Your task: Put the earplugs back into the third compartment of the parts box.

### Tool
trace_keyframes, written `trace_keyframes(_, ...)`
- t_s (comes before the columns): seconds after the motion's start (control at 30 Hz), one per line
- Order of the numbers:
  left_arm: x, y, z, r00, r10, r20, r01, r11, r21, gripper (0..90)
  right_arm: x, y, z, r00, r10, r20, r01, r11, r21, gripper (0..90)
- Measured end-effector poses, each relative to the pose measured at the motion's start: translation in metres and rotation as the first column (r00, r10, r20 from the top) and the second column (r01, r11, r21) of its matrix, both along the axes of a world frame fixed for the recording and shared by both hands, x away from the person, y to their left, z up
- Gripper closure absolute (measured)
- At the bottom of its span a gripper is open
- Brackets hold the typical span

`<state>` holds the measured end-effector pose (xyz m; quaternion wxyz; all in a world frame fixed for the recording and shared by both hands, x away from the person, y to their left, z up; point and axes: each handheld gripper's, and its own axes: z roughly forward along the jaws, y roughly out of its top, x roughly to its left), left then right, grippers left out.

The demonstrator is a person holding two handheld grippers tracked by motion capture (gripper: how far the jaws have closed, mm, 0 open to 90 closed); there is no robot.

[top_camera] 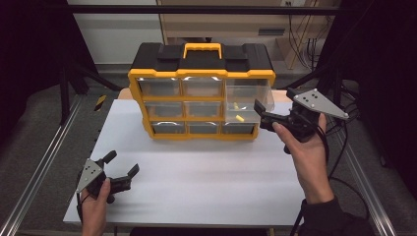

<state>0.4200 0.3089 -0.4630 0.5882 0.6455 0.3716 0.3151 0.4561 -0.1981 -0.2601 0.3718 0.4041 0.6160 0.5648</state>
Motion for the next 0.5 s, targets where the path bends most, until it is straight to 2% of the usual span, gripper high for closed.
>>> trace_keyframes(0.33, 0.0, 0.0, 0.0, 1.0, 0.0, 0.001, 0.0, 1.0, 0.0, 0.8, -0.009, -0.009, -0.018, 0.9998, -0.007, -0.017, 0.007, 1.0, -0.001, 2.4)
trace_keyframes(0.5, 0.0, 0.0, 0.0, 1.0, -0.002, 0.002, 0.002, 1.0, 0.002, 0.8, -0.011, -0.014, -0.029, 0.9991, -0.016, -0.04, 0.017, 1.0, 0.011, 2.3)
